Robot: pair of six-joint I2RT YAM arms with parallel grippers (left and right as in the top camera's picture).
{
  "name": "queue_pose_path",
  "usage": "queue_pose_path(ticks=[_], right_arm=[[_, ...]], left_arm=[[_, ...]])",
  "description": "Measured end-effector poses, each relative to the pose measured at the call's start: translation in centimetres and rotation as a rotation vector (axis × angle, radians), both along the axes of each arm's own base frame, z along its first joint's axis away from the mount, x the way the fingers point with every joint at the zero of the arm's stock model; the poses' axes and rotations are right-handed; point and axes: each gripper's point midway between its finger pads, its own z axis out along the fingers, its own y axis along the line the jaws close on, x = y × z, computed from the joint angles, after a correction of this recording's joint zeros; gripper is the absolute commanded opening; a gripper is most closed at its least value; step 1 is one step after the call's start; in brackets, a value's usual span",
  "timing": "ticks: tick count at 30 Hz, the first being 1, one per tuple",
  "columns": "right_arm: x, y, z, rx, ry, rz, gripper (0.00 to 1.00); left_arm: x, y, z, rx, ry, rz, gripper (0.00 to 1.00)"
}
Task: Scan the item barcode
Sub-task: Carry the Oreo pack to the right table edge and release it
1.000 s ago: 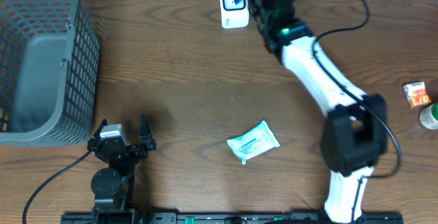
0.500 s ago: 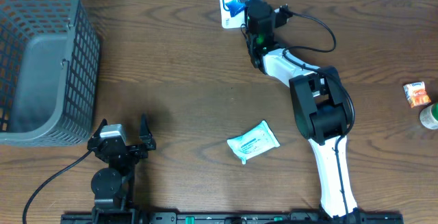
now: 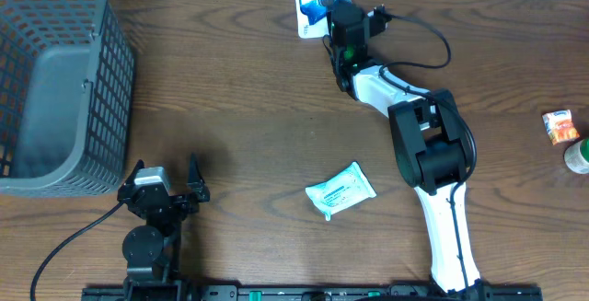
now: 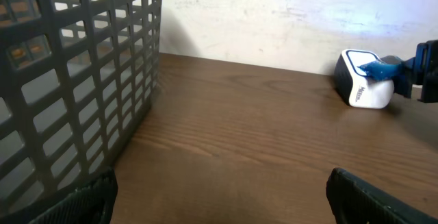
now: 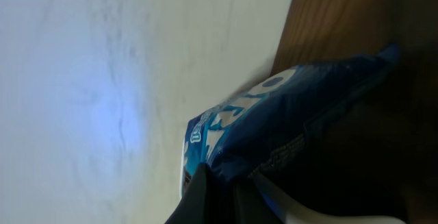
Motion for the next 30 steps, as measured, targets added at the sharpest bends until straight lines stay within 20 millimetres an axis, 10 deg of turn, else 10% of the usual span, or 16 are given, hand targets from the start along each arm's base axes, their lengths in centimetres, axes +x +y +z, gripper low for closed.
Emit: queue_pose_path(ticks=[6,16,25,30], right_arm=[[-2.7,-0.6,2.0,-0.136,0.2,0.129,0.01],[-19.1,-11.9,14.5,-0.181,0.614,0.056,0.02],[-33.8,-18.9,11.9,-0.114,1.158,-0.152,0.02],[-36.1,-24.0,11.1,0.012,1.274,-0.342,0.02]], left_arm=[[0.0,0.0,0.0,0.0,-0.001,0.0,0.98],[0.0,0.0,0.0,0.0,0.001,0.0,0.98],[0.0,0.0,0.0,0.0,0.001,0.0,0.98],[0.0,0.0,0.0,0.0,0.001,0.0,0.98]])
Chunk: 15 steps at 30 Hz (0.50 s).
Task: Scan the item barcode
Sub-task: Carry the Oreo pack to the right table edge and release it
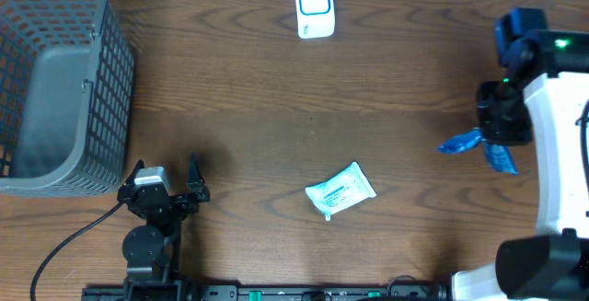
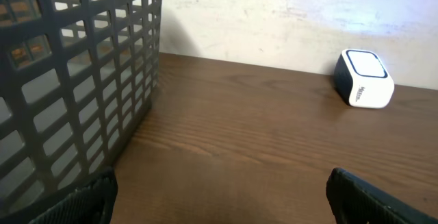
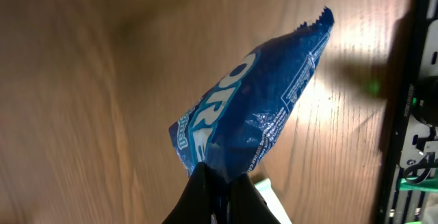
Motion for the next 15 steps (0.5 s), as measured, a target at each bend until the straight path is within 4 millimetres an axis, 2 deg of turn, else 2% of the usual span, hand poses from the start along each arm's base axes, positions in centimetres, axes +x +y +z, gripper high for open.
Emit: queue_pose_path(ticks=[5,6,9,15], right_arm=[[-0.1,-4.7,-2.4,-0.011,0.082,-0.149,0.02],[0.3,-6.4,-3.4,-0.032,0.094,-0.188,0.01],[1.3,-9.6,-5.4,-0.091,0.104,-0.243,0.02],[2.0,-13.7,-8.5,-0.155,0.13,-0.31,0.01]], left_arm=[[0.0,0.0,0.0,0.0,0.0,0.0,0.98],[0.0,0.0,0.0,0.0,0.0,0.0,0.98],[0.0,0.0,0.0,0.0,0.0,0.0,0.98],[0.0,0.0,0.0,0.0,0.0,0.0,0.98]])
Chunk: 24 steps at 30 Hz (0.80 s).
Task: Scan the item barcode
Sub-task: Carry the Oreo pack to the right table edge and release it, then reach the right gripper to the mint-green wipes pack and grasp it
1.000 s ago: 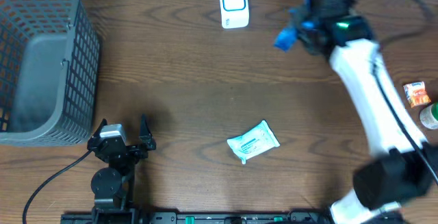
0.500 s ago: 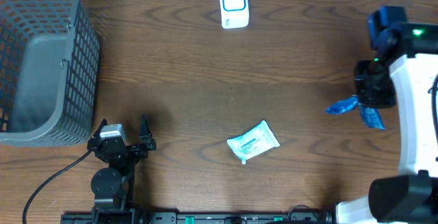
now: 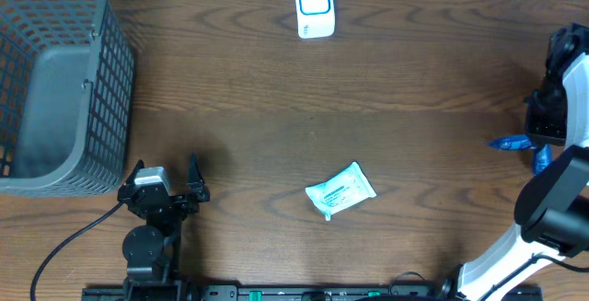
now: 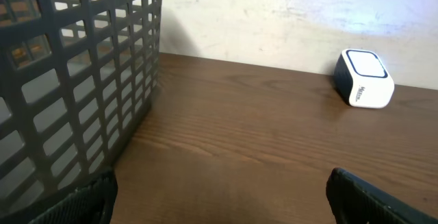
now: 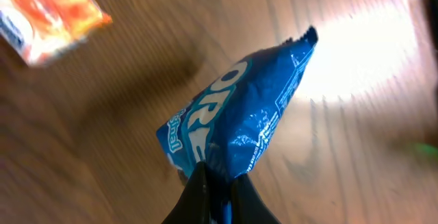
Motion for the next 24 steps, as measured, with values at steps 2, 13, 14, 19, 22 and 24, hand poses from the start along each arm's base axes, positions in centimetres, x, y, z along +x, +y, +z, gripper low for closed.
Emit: queue_pose_path(ticks=[2,13,14,19,22,24], right_arm=[[0.6,-1.3,-0.2,-0.047,-0.022,-0.011,0.01],[-0.3,-2.7,-0.3,-0.073,0.018,-0.018,0.99],[-0.3,-2.7,-0.3,-0.072,0.017,-0.017,0.99],[0.3,-2.0,0.0,-0.023,-0.013,0.053,0.99],[1.8,-0.3,1.1,0.036,-0.084,0.181,0.99],[3.5,2.2,2.2,0.088,-0.147,0.329,0.99]], left_arm=[[0.0,0.0,0.0,0.0,0.0,0.0,0.98],[0.0,0.0,0.0,0.0,0.0,0.0,0.98],[0.0,0.0,0.0,0.0,0.0,0.0,0.98],[0.0,0.0,0.0,0.0,0.0,0.0,0.98],[0.0,0.0,0.0,0.0,0.0,0.0,0.98],[0.0,0.0,0.0,0.0,0.0,0.0,0.98]])
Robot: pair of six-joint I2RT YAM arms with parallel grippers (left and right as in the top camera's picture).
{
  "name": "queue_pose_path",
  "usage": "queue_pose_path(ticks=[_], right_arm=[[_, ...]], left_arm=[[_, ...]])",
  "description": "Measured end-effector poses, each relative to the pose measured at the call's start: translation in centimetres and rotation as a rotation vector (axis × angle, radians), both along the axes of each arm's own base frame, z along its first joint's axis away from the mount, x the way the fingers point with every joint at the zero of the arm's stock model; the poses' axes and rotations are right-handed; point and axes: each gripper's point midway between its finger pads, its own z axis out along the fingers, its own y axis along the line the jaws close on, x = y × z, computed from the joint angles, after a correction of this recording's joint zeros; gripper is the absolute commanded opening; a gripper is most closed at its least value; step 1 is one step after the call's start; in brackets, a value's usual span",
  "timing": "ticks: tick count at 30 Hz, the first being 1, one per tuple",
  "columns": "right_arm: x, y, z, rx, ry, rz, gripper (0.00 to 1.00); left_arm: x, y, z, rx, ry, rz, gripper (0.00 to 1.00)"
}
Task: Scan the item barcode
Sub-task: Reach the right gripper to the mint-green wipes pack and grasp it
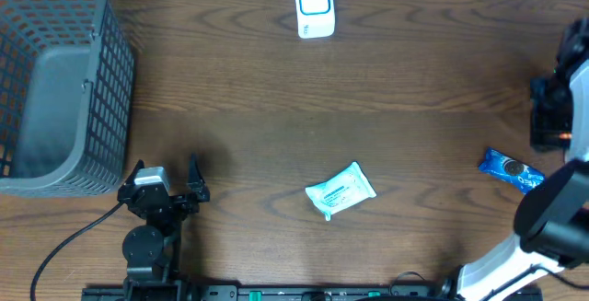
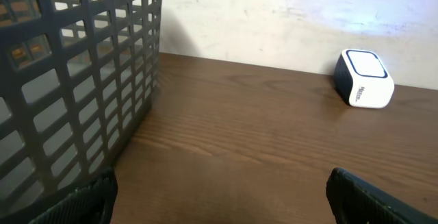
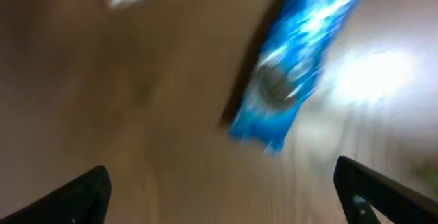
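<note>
The white scanner [image 1: 314, 6] with a blue-rimmed window stands at the table's back edge and also shows in the left wrist view [image 2: 364, 79]. A blue cookie packet [image 1: 512, 169] lies flat on the table at the far right. The blurred right wrist view shows this packet [image 3: 301, 53] below my right gripper [image 3: 222, 196], which is open and holds nothing. A white and teal wipes packet [image 1: 340, 189] lies mid-table. My left gripper [image 2: 219, 203] is open at the front left, its fingers [image 2: 85, 196] far apart.
A grey mesh basket [image 1: 55, 80] fills the back left corner and stands close to the left gripper [image 1: 166, 189]. An orange packet lies beside the blue one at the right. My right arm [image 1: 552, 108] reaches along the table's right edge.
My right gripper was shut on the blue cookie packet at the far right. It is now open, and the packet lies flat on the table. The left arm has not moved.
My right gripper first held the blue packet at the scanner at the back edge. Then it held the packet over the right side of the table, then at the far right next to an orange packet. Now the packet lies there, let go.
</note>
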Motion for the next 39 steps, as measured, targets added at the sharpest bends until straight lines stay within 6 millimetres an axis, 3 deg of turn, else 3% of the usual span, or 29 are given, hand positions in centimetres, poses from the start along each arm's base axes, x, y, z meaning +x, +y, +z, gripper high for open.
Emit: queue_pose_path(ticks=[2,4,8,10,13,14,15,16,17,21,24,25,26,27,29,32,33,34,35,36,37,39], right_arm=[[2.2,3.5,0.9,0.056,-0.064,0.207,0.99],[4.0,8.4,1.3,0.115,-0.093,0.5,0.99],[4.6,19.8,0.9,0.218,-0.084,0.999,0.99],[3.8,24.3,0.7,0.224,-0.067,1.243,0.96],[1.6,30.7,0.2,0.223,-0.033,1.627,0.73],[0.5,32.5,0.0,0.22,-0.013,1.762,0.73],[-0.4,33.7,-0.2,0.215,0.004,1.85,0.81],[-1.5,35.0,-0.4,0.213,0.026,1.953,0.99],[-2.4,36.1,-0.6,0.206,0.043,2.04,0.99],[-4.9,38.6,-1.9,0.193,0.094,2.253,0.99],[-6.6,38.5,-3.6,0.222,0.159,2.281,0.98],[-7.0,38.3,-4.4,0.234,0.177,2.261,0.91],[-7.4,37.9,-5.1,0.247,0.196,2.21,0.83],[-7.7,37.6,-5.5,0.258,0.213,2.154,0.82],[-8.6,36.6,-6.5,0.295,0.278,1.949,0.99],[-9.3,36.1,-7.3,0.324,0.314,1.709,0.99],[-9.2,36.3,-7.4,0.329,0.308,1.661,0.89],[-9.1,36.6,-7.5,0.337,0.291,1.624,0.7],[-8.9,36.9,-7.6,0.344,0.276,1.593,0.69],[-8.7,37.3,-7.6,0.346,0.254,1.569,0.74],[-8.5,37.6,-7.6,0.348,0.239,1.548,0.98],[-8.5,37.9,-7.7,0.352,0.229,1.51,0.99]], left_arm=[[0.0,0.0,0.0,0.0,0.0,0.0,0.98],[0.0,0.0,0.0,0.0,0.0,0.0,0.98],[0.0,0.0,0.0,0.0,0.0,0.001,0.98],[0.0,0.0,0.0,0.0,0.0,0.0,0.98],[0.0,0.0,0.0,0.0,0.0,0.0,0.98],[0.0,0.0,0.0,0.0,0.0,0.0,0.98],[0.0,0.0,0.0,0.0,-0.001,0.0,0.98],[0.0,0.0,0.0,0.0,0.0,0.0,0.98],[0.0,0.0,0.0,0.0,0.0,0.0,0.98],[0.0,0.0,0.0,0.0,0.0,0.0,0.98],[0.0,0.0,0.0,0.0,0.0,0.001,0.98],[0.0,0.0,0.0,0.0,0.0,0.0,0.98],[0.0,0.0,0.0,0.0,0.0,0.0,0.98],[0.0,0.0,0.0,0.0,0.0,0.0,0.98],[0.0,0.0,0.0,0.0,0.0,0.0,0.98],[0.0,0.0,0.0,0.0,0.0,0.0,0.98],[0.0,0.0,0.0,0.0,0.0,0.0,0.98],[0.0,0.0,0.0,0.0,0.0,0.0,0.98],[0.0,0.0,0.0,0.0,0.0,0.0,0.98],[0.0,0.0,0.0,0.0,0.0,0.0,0.98],[0.0,0.0,0.0,0.0,0.0,0.0,0.98],[0.0,0.0,0.0,0.0,0.0,0.0,0.98]])
